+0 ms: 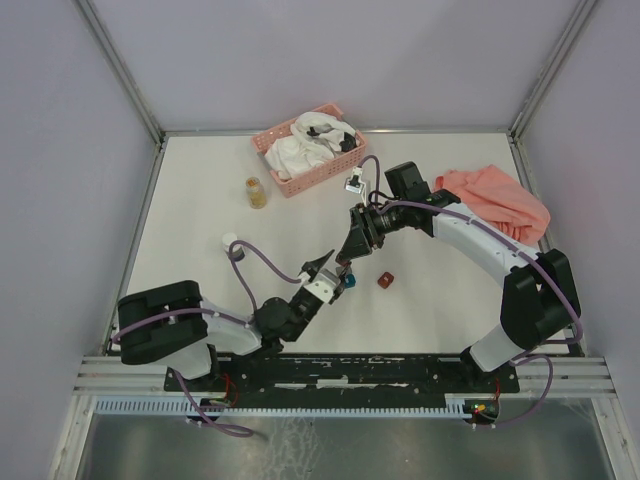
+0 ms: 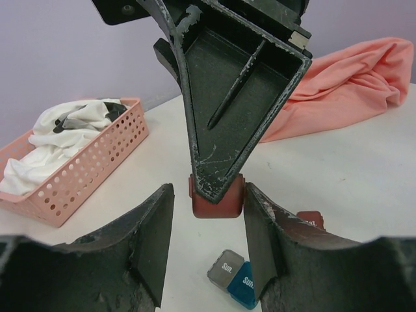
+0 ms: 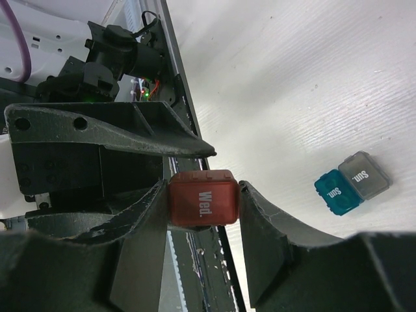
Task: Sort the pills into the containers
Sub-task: Open the pill container at the center of the board.
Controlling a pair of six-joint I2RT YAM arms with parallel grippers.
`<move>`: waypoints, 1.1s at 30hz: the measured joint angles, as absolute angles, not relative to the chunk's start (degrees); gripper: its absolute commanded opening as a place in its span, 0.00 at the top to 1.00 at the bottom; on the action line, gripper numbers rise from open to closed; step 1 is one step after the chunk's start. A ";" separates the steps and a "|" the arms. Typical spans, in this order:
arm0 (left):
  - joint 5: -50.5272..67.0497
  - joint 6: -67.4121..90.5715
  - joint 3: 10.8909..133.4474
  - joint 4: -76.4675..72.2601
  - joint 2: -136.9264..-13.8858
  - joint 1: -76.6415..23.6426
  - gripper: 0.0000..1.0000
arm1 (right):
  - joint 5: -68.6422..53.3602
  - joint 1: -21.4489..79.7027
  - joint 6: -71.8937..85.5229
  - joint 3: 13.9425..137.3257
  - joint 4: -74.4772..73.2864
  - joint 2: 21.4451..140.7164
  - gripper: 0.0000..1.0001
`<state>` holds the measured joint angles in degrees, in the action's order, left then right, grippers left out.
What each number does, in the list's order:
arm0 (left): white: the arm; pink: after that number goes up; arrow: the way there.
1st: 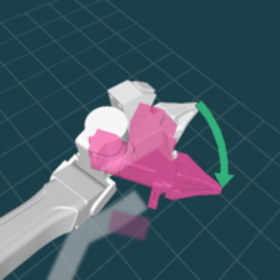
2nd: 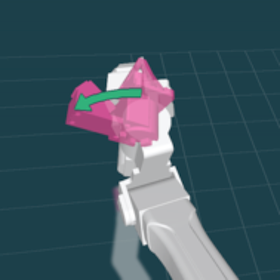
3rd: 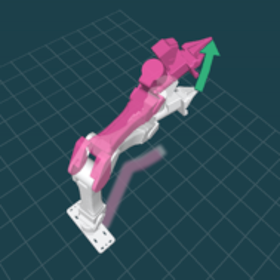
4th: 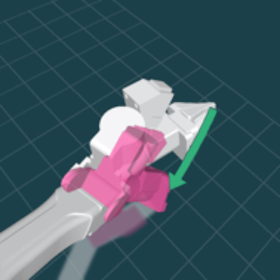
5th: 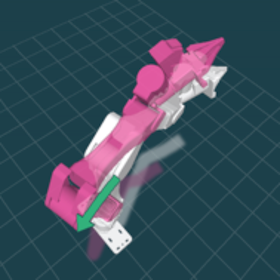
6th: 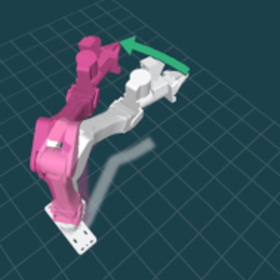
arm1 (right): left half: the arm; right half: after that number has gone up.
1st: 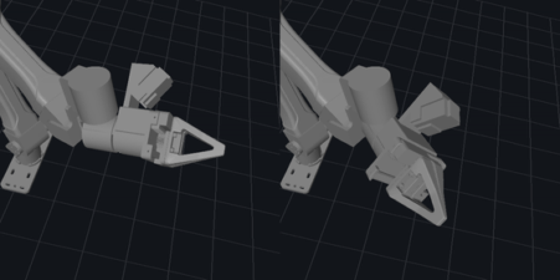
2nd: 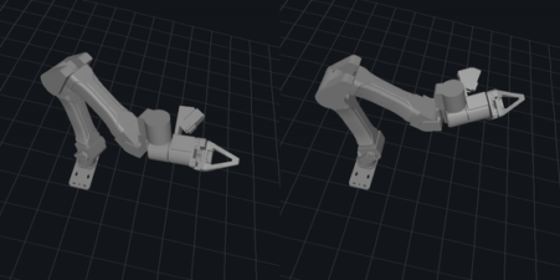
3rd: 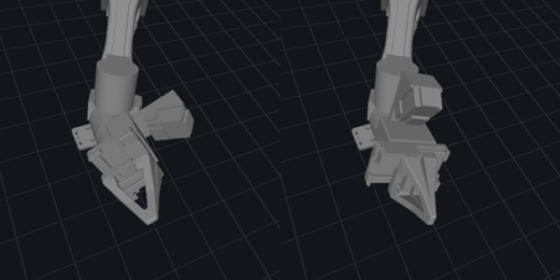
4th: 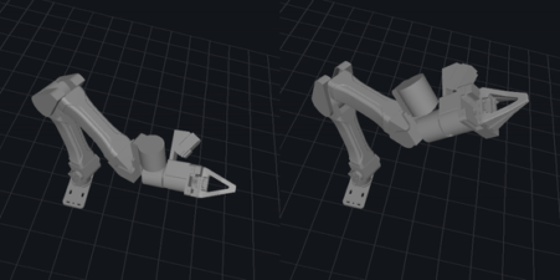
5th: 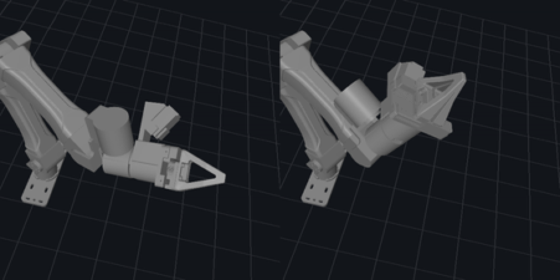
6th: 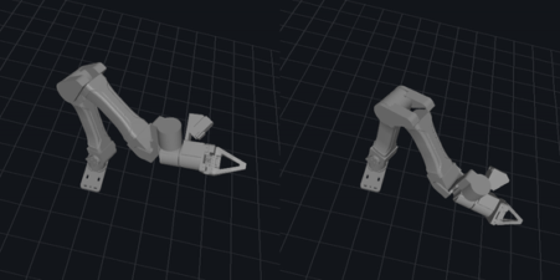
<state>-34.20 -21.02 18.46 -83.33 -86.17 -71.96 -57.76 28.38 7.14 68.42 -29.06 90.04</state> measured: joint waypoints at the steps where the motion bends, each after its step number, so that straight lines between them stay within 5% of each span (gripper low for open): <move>1: -34.28 -21.02 18.50 -83.35 -86.26 -72.03 0.47 | -57.78 28.38 7.25 68.42 -29.04 90.04 0.82; 12: -34.87 -20.23 18.81 -83.44 -86.56 -72.31 0.96 | -58.08 28.38 7.97 68.36 -27.66 90.04 0.82; 23: -29.82 -18.85 14.37 -81.52 -79.15 -71.77 0.97 | -63.68 28.34 11.53 68.23 -26.39 90.04 0.81; 28: -26.72 -18.48 12.58 -79.09 -75.20 -71.46 0.97 | -66.32 28.34 13.65 67.55 -25.50 90.04 0.62; 33: -24.27 -18.35 10.94 -76.88 -71.68 -71.20 0.97 | -67.48 28.34 13.63 67.46 -25.78 90.04 0.57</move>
